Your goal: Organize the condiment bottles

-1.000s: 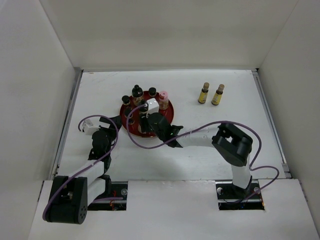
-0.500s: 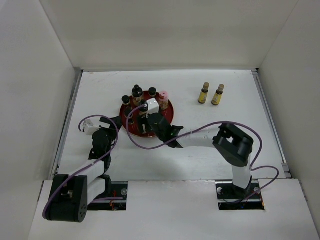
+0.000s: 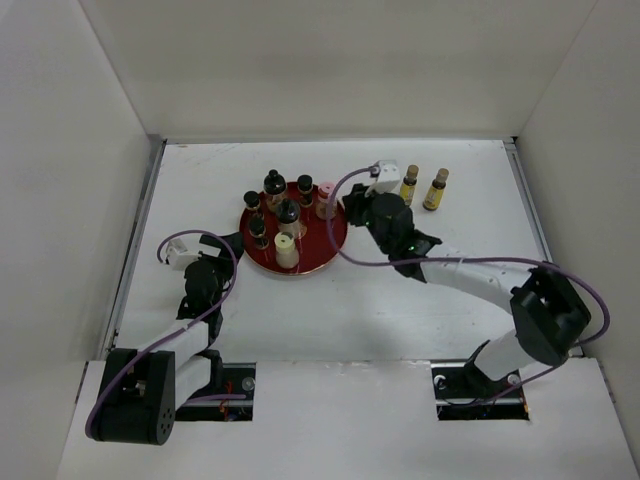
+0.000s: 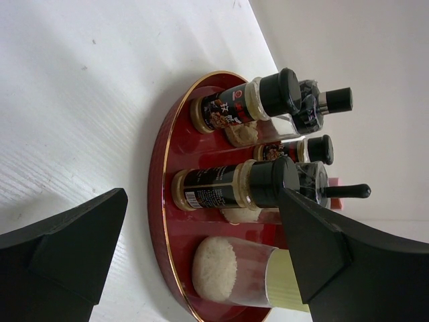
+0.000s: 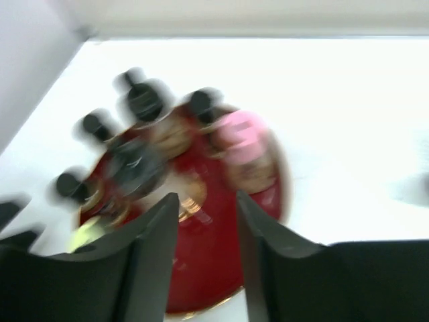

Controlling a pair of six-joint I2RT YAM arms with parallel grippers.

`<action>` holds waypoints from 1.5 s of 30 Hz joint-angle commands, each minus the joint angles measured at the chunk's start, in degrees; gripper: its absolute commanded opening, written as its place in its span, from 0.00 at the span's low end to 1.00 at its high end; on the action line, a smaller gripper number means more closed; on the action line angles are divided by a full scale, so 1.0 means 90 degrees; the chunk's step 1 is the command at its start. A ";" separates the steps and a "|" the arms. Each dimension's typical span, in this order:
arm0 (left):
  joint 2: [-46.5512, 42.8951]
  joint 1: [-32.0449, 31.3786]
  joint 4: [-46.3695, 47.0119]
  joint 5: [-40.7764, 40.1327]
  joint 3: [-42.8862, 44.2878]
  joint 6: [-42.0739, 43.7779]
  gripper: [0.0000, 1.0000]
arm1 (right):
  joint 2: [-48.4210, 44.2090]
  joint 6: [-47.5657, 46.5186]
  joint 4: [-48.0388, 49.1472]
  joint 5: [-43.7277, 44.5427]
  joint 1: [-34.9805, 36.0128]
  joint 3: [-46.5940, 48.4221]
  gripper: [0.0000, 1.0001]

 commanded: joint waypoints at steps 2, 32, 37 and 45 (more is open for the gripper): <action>-0.0066 -0.0001 0.0331 0.0015 0.0092 0.0038 1.00 | 0.0061 0.0408 -0.0376 -0.0050 -0.1189 0.0164 0.36; 0.0041 0.0018 0.0350 -0.0005 0.0111 0.0067 1.00 | 0.2249 -0.0450 -0.2038 -0.0022 -0.3321 0.2733 0.51; 0.0051 0.0019 0.0370 -0.0004 0.0112 0.0067 1.00 | 0.2210 -0.0431 -0.2116 0.0008 -0.3331 0.2675 0.39; -0.0008 0.0057 0.0350 0.0015 0.0092 0.0067 1.00 | 0.1177 -0.0304 -0.1756 0.0291 -0.3175 0.2080 0.28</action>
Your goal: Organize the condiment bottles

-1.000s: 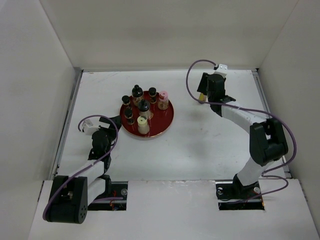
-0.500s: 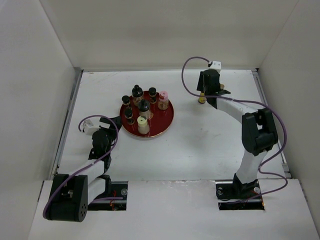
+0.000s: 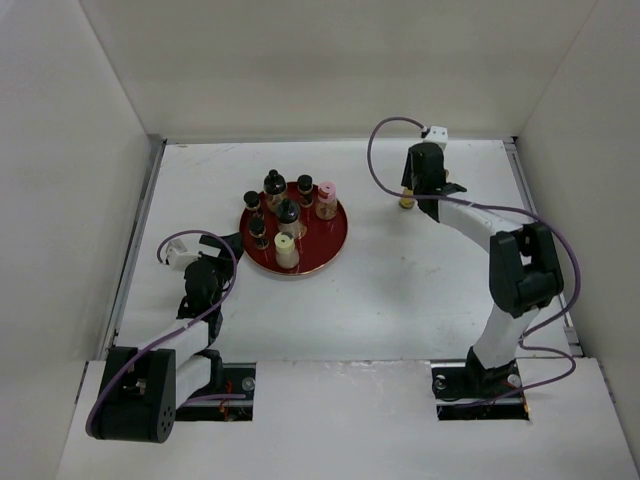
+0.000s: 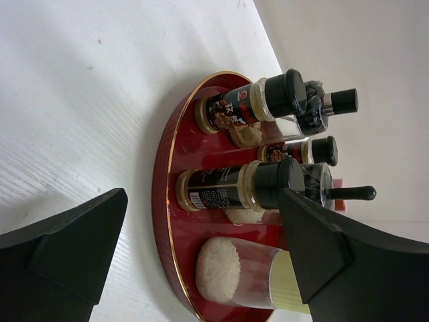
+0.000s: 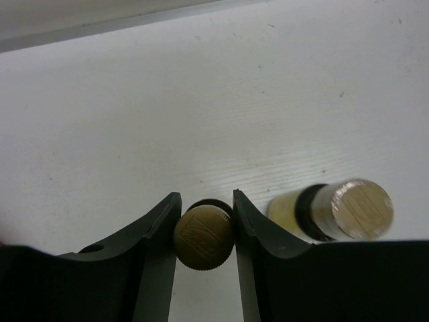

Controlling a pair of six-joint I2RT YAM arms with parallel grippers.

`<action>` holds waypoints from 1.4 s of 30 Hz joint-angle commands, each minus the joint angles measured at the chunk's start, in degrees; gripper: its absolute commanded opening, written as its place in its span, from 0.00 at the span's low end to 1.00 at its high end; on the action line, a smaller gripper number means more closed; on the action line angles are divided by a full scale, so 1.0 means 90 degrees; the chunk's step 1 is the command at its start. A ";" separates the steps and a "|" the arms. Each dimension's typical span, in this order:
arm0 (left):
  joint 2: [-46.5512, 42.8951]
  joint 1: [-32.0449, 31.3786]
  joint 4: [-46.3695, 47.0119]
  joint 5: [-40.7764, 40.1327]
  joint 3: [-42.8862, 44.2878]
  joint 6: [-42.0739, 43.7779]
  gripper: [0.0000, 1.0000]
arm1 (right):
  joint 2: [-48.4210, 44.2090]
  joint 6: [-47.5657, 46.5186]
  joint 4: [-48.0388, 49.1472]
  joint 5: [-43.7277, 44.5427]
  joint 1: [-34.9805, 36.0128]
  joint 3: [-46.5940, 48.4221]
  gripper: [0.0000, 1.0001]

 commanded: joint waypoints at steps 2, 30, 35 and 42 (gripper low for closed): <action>-0.0071 0.0038 0.0367 0.0056 0.0082 0.0055 1.00 | -0.1300 0.0058 0.0406 0.0279 0.0226 -0.0340 0.28; -0.0120 -0.0021 0.0338 0.0017 0.0092 0.0065 1.00 | 0.0122 -0.0176 0.1510 0.0034 0.3244 0.0605 0.28; -0.0090 -0.0021 0.0348 0.0027 0.0092 0.0065 1.00 | 0.0484 -0.0450 0.1734 0.0259 0.3303 0.0879 0.29; -0.0090 0.0028 0.0358 0.0066 0.0082 0.0036 1.00 | 0.0865 -0.0626 0.1774 0.0220 0.3303 0.0977 0.32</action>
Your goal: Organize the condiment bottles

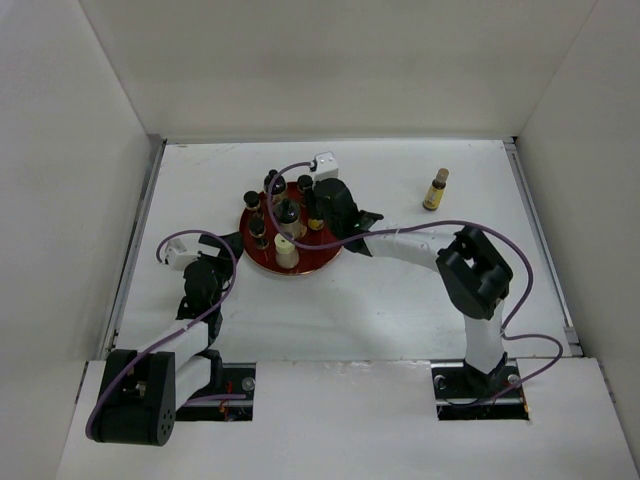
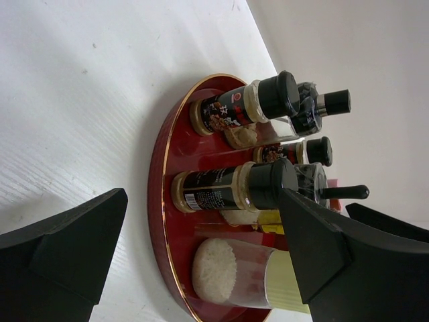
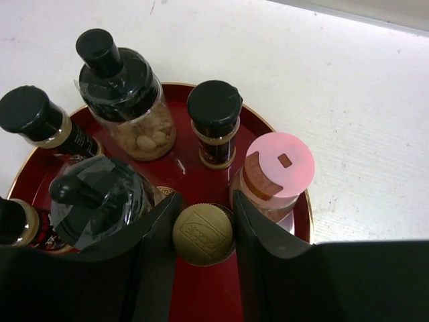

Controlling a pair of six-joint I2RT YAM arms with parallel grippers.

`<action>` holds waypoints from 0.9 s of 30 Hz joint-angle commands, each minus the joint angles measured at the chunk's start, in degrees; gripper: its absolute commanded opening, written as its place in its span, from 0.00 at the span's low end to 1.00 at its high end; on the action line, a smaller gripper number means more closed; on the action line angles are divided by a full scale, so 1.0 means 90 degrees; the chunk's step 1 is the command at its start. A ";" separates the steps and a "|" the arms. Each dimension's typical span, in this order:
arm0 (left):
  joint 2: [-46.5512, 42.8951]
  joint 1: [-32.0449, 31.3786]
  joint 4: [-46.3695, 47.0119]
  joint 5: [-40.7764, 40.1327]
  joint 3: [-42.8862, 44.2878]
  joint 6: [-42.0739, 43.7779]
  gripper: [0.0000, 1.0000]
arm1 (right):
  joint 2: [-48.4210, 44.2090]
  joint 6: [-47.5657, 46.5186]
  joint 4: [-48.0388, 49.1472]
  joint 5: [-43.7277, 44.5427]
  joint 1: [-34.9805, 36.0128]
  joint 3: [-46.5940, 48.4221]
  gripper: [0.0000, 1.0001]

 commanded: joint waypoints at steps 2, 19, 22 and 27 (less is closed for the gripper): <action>0.0009 0.0021 0.0350 0.0025 0.0092 0.0031 1.00 | 0.0094 -0.0118 0.0758 0.0152 0.0077 0.0324 0.34; -0.0010 -0.0018 0.0341 0.0035 0.0102 0.0021 1.00 | -0.1369 0.0067 0.0787 0.0104 0.0234 -0.0485 0.71; -0.0030 0.0021 0.0340 0.0083 0.0073 -0.0018 1.00 | -0.2101 0.0331 0.0807 -0.0023 0.0040 -0.0944 0.72; -0.0049 -0.0038 0.0321 0.0063 0.0082 -0.0018 1.00 | -0.2942 0.0653 0.0691 -0.0034 -0.0955 -0.1599 0.51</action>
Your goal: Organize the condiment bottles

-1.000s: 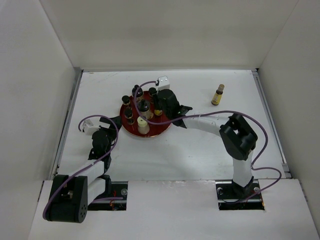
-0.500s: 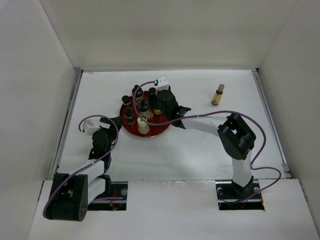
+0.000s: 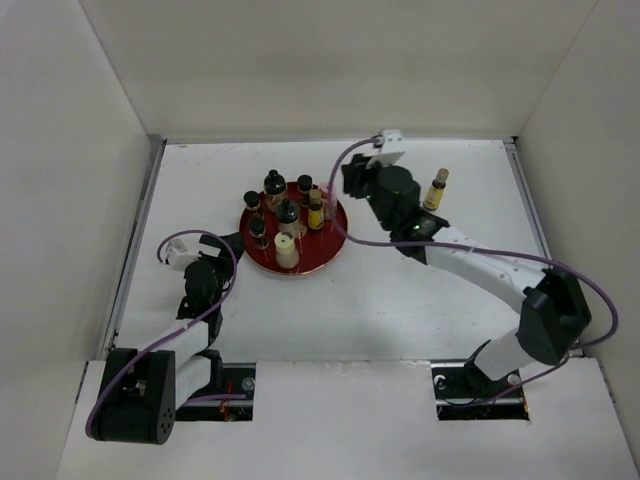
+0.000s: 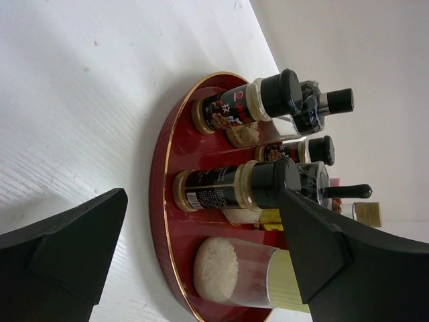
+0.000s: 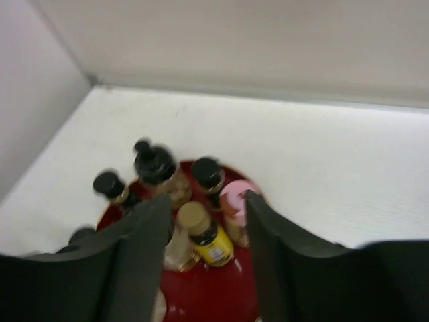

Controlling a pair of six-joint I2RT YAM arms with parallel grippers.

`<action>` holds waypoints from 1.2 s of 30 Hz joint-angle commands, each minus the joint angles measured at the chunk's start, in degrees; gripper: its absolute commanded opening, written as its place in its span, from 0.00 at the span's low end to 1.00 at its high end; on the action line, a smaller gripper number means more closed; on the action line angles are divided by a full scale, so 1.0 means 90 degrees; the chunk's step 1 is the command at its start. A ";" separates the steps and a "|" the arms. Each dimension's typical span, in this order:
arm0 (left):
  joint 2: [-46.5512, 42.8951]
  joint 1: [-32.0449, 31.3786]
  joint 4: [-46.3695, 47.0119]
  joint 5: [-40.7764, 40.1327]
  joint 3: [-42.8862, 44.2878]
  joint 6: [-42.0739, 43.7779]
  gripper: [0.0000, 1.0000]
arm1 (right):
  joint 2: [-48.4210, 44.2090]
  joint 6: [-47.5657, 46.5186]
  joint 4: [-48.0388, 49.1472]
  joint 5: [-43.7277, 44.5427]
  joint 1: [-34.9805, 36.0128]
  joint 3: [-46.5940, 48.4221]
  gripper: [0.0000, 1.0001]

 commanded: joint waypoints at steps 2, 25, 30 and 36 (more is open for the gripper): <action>-0.0132 -0.0008 0.0329 0.0078 0.0072 -0.0025 1.00 | -0.0604 0.0459 -0.0053 0.0432 -0.1185 -0.0478 0.34; 0.0132 -0.0145 0.0387 -0.0029 0.0151 0.0024 1.00 | 0.1288 0.0353 -0.2095 0.0015 -0.3708 0.0937 0.69; 0.0122 -0.0145 0.0397 -0.0068 0.0141 0.0024 1.00 | 0.1464 0.0343 -0.2027 0.0054 -0.3816 0.0956 0.61; 0.0200 -0.0135 0.0397 -0.0039 0.0160 0.0004 1.00 | 0.1591 0.0284 -0.1998 0.0171 -0.3806 0.0995 0.41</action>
